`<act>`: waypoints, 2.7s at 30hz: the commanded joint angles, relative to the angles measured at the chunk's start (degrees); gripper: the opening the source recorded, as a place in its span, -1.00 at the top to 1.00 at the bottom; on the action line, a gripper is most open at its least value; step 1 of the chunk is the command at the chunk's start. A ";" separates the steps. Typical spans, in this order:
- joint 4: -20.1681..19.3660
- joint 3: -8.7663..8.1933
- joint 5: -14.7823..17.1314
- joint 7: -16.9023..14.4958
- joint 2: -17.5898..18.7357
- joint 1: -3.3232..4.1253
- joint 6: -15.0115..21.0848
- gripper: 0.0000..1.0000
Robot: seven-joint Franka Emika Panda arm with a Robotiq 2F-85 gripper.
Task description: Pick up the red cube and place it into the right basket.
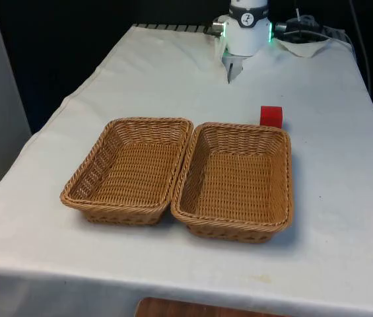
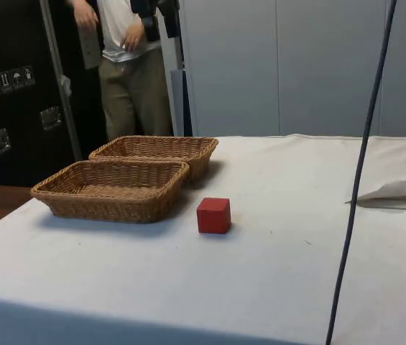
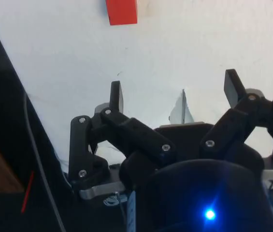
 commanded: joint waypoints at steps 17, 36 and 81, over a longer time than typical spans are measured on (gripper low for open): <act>-9.45 4.07 -4.07 6.25 -4.81 0.17 7.22 -1.00; -20.00 5.96 -3.50 11.34 -6.13 0.11 18.39 -1.00; -34.89 10.66 0.34 9.80 0.52 -0.06 45.15 -1.00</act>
